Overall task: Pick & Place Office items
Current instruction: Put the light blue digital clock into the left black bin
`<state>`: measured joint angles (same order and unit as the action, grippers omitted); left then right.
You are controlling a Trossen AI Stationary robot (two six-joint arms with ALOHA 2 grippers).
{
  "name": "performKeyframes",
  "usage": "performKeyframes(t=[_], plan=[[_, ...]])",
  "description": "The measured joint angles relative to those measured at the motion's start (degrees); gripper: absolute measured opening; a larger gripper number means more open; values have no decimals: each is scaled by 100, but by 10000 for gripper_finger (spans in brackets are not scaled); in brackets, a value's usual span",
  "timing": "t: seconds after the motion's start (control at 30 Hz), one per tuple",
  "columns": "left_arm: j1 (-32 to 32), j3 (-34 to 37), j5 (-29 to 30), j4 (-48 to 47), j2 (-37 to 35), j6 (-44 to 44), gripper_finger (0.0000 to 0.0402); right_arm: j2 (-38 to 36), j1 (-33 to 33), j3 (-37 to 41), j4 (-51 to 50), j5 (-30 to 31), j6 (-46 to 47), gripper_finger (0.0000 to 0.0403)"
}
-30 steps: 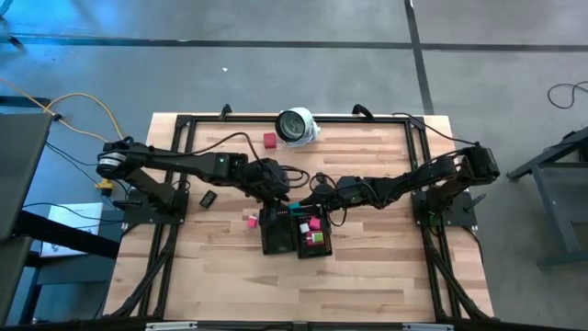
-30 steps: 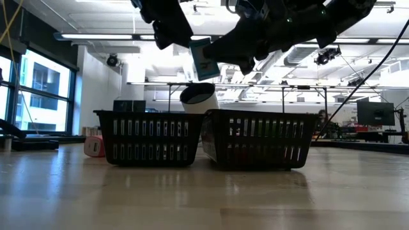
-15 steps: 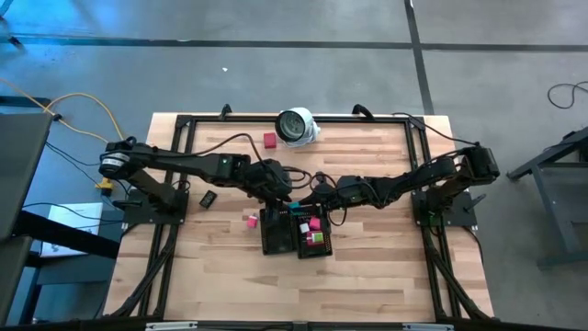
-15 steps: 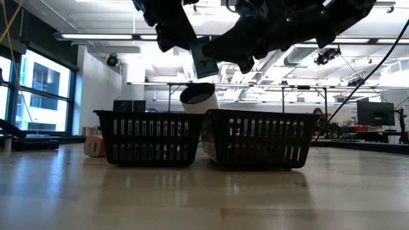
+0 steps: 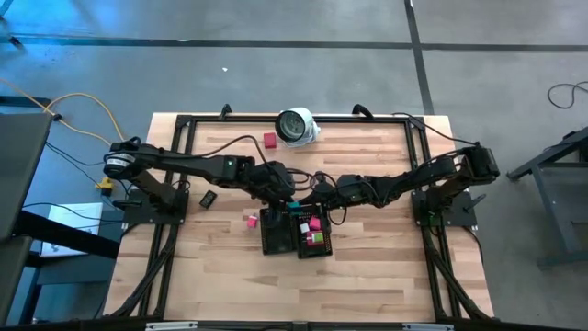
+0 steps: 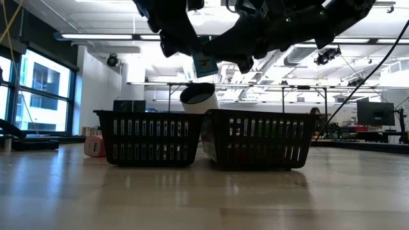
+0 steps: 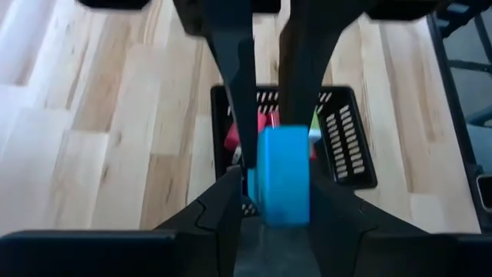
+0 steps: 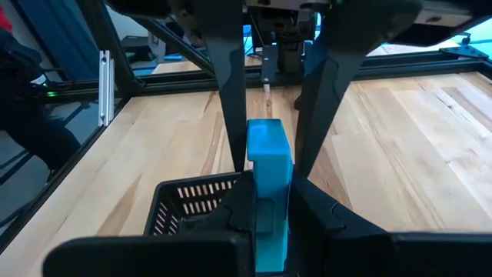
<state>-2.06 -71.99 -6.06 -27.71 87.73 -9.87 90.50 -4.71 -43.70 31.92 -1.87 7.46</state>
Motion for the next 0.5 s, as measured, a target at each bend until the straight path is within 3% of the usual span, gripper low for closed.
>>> performKeyframes(t=[0.2, 0.4, 0.5], plan=[[4, -14, 24, 86, 14, 127, 116, 0, 0, 0, -2, -20, -2, 34], [2, -22, 190, 48, 15, 277, 59, 2, 9, 4, -31, -27, 55, 34], [2, -22, 192, 48, 15, 356, 59, 2, 7, 4, -31, -45, 55, 34]])
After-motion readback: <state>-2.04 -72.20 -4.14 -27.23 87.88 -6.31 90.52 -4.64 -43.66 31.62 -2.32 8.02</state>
